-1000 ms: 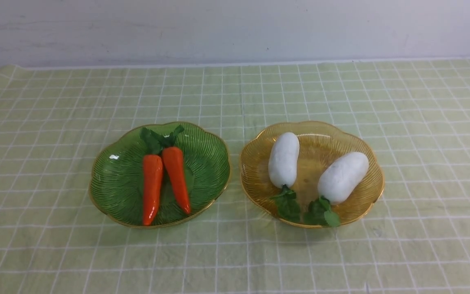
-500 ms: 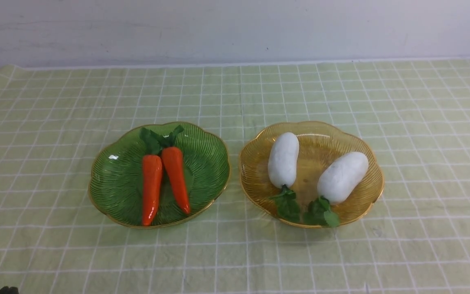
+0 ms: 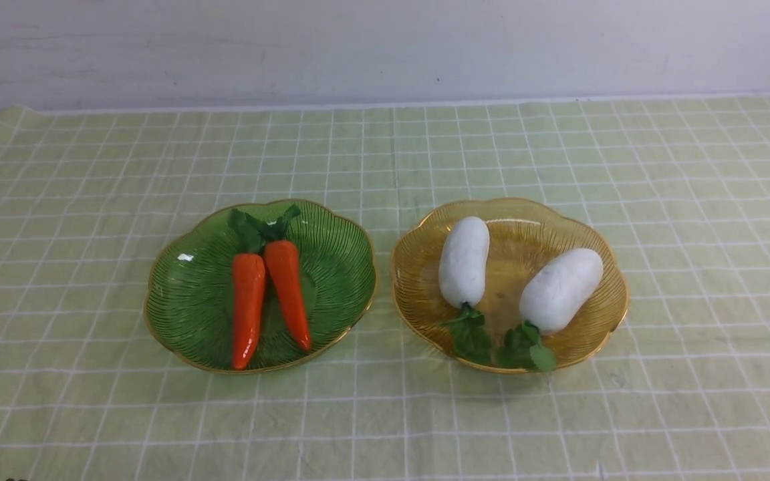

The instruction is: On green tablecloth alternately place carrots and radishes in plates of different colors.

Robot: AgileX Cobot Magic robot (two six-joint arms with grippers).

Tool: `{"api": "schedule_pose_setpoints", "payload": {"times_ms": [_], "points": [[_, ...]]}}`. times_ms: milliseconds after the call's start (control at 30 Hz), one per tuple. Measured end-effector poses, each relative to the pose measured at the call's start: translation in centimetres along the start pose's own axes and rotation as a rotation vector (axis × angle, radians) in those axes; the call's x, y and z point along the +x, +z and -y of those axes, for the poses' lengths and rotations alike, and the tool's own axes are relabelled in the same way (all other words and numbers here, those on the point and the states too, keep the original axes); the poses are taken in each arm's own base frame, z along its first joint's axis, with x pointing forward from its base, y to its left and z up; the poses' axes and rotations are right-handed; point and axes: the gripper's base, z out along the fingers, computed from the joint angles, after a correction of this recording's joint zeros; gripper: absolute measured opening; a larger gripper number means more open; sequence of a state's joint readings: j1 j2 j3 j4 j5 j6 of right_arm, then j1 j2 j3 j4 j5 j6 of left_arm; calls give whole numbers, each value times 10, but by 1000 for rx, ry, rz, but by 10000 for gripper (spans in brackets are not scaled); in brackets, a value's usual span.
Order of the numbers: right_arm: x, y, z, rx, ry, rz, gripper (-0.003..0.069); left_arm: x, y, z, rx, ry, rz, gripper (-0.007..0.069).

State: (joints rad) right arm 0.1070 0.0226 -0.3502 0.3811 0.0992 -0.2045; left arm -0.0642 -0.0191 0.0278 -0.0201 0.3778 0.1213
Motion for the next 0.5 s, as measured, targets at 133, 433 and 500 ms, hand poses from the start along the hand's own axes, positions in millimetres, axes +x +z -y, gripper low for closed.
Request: {"api": "schedule_pose_setpoints", "payload": {"times_ms": [133, 433, 500], "points": [[0, 0, 0, 0, 0, 0, -15, 0, 0, 0, 0, 0, 0, -8], [0, 0, 0, 0, 0, 0, -15, 0, 0, 0, 0, 0, -1, -8], [0, 0, 0, 1, -12, 4, -15, 0, 0, 0, 0, 0, -3, -8]]}}
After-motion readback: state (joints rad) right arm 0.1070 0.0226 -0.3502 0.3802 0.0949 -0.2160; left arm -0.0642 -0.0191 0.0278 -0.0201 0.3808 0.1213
